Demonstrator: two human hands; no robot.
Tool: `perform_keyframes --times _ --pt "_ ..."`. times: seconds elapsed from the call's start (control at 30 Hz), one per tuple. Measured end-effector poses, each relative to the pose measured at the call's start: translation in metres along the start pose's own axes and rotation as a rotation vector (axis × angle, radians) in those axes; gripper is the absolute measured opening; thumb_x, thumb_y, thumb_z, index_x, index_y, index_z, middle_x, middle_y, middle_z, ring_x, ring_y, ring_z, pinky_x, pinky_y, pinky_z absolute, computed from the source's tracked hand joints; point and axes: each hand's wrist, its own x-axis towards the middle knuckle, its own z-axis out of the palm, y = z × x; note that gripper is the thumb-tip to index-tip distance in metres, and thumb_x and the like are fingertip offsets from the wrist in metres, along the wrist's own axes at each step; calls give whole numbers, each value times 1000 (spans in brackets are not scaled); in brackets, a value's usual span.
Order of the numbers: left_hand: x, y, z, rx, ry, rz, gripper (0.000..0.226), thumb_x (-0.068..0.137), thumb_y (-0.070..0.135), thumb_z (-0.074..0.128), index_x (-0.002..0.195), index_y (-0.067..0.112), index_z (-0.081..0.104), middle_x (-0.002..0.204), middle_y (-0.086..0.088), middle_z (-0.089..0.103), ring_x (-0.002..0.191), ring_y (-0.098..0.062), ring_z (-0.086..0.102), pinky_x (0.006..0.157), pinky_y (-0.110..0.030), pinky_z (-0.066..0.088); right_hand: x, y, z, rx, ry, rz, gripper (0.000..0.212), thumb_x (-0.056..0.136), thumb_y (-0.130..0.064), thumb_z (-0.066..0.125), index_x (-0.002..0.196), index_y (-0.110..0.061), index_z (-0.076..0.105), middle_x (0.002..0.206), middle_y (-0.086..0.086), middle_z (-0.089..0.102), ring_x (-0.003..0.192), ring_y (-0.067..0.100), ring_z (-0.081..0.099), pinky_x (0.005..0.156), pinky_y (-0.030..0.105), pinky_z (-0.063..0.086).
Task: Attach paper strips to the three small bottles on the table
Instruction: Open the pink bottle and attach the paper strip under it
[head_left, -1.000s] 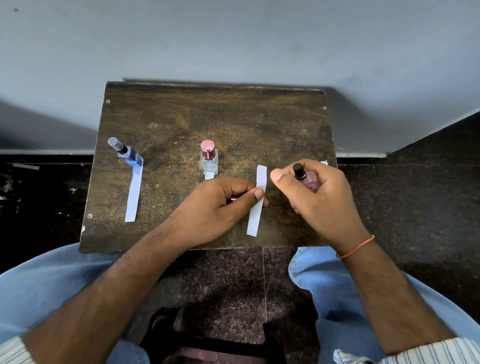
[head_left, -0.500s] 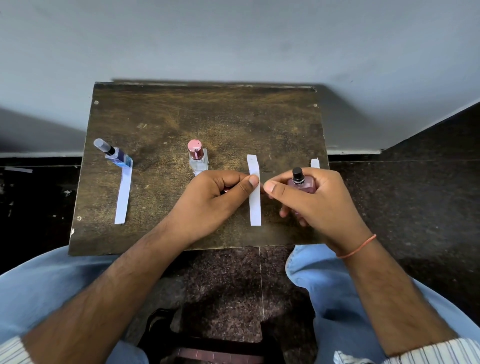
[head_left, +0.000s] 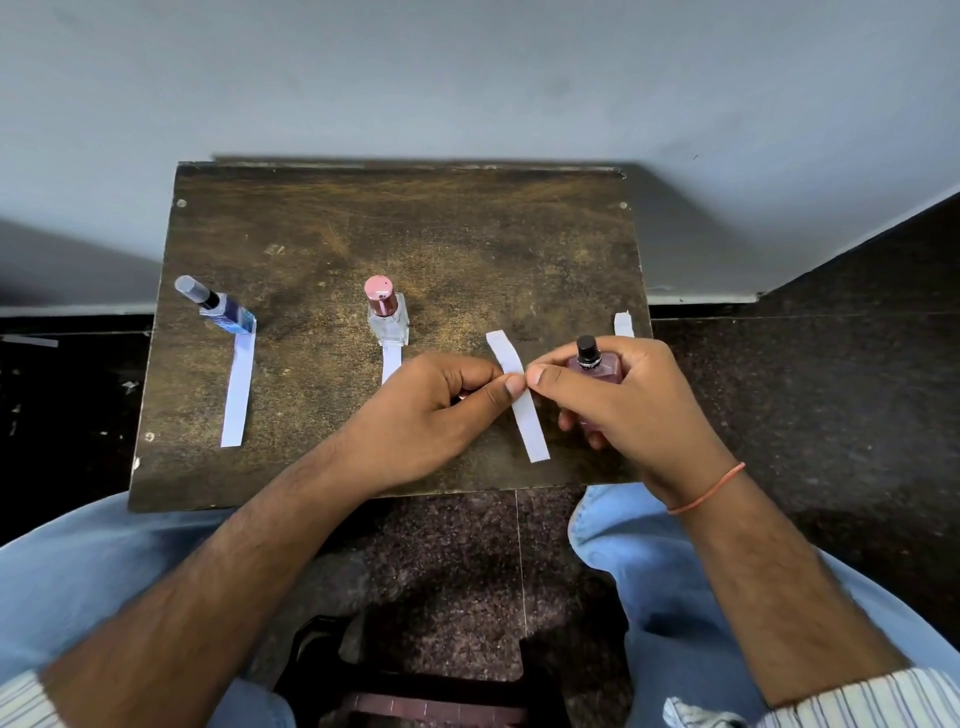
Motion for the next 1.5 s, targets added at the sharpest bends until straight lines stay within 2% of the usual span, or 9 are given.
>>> perform_keyframes --times 0.27,0.37,0.53,0.7,0.8,0.9,1.03,1.23,1.5 --pt "-6 -6 -6 51 -47 5 47 113 28 60 69 14 55 63 3 43 55 -11 38 49 -31 31 1 -6 9 -67 -41 48 12 94 -22 82 85 -14 84 57 3 65 55 11 58 46 21 41" --pt "-11 -11 -12 39 -80 -19 41 113 31 60 78 11 66 67 -16 54 57 -24 48 50 -47 42 3 -8 15 -120 -21 50 25 92 -25 80 84 -2 78 55 7 65 52 10 55 47 19 42" --pt "-18 -10 -23 30 -56 -77 22 111 37 63 121 32 82 102 -1 84 95 -41 76 84 -61 61 15 -10 12 -308 147 87 32 87 -30 76 79 1 73 59 19 66 42 6 54 50 29 43" --pt "-22 -14 -29 0 -31 -79 21 111 38 64 122 37 82 107 10 84 98 -44 77 88 -66 61 23 -12 4 -470 290 180 29 78 -40 71 71 -12 73 49 5 68 37 7 56 53 28 45" --pt "-24 -18 -32 -16 -36 -71 21 111 39 64 122 38 81 108 0 85 96 -52 75 88 -74 59 24 -15 4 -515 301 196 17 78 -42 69 73 -29 76 48 1 69 43 7 62 56 33 52" --pt "-26 -22 -34 -10 -30 -56 23 109 43 62 122 39 81 105 -3 85 95 -45 77 85 -65 62 23 -19 5 -545 315 198 15 78 -43 67 74 -33 76 48 1 69 47 10 65 62 40 62" --pt "-27 -24 -36 -7 -11 -35 20 111 34 65 119 34 83 91 27 79 77 5 67 72 -16 51 23 -20 6 -566 336 219 22 76 -44 67 71 -24 76 47 1 69 47 10 66 64 41 63" --pt "-30 -16 -37 -52 -39 -65 18 110 34 65 116 35 82 71 -4 65 64 -20 51 63 -32 41 24 -19 6 -605 335 239 29 76 -43 67 66 -16 75 47 0 69 45 8 66 64 41 64" --pt "-32 -15 -36 -121 -86 -78 18 112 26 63 119 32 79 68 7 52 59 -14 44 55 -28 36 26 -14 5 -592 328 229 25 76 -43 69 67 -21 78 52 -6 72 49 6 72 66 39 65"
